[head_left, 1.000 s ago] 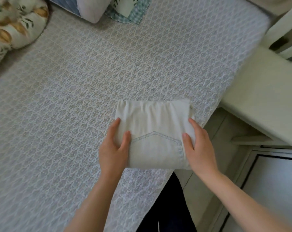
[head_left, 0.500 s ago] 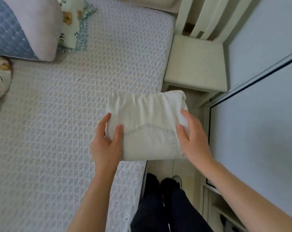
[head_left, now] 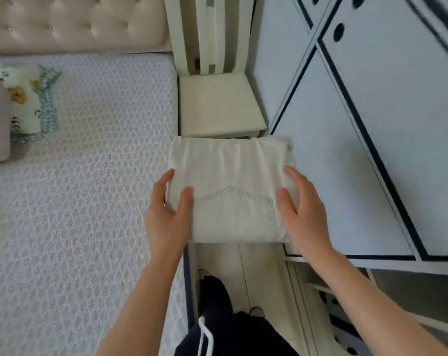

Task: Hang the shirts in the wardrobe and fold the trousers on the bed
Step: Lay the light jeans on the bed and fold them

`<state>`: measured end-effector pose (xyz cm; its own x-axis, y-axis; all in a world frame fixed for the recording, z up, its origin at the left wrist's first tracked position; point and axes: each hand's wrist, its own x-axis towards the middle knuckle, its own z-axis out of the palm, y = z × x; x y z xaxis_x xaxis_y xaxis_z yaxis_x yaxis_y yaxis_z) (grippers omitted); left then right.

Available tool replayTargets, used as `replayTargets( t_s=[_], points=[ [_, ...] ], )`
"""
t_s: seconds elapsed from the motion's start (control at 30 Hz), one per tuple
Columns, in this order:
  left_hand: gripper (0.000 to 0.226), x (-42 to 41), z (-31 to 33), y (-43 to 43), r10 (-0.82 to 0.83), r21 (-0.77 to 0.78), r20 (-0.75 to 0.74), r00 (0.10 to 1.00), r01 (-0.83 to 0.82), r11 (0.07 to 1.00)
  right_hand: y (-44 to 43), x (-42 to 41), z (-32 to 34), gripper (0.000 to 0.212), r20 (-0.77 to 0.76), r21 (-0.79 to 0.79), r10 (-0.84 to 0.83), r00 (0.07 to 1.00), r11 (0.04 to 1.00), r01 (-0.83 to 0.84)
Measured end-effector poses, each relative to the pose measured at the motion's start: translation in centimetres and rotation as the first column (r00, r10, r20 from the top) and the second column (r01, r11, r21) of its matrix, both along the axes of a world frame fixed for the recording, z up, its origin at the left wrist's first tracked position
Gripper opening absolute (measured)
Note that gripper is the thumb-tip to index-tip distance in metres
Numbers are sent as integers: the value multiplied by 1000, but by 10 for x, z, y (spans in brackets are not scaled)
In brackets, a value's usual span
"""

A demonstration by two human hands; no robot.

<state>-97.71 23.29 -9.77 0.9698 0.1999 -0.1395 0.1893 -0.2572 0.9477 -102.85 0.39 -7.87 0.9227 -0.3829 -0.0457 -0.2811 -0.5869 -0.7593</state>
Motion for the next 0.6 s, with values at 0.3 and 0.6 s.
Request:
replayTargets(
  t_s=[0.3,0.6],
  points=[
    [40,-87,22,-68,-31,-40,32,999,33,999,-59,-107,24,39,88,-25,-134,987,990,137],
    [39,-173,43,-91,-160,-60,71,985,164,985,-69,-218,43,39,134,-9,-272,953,961,275]
  ],
)
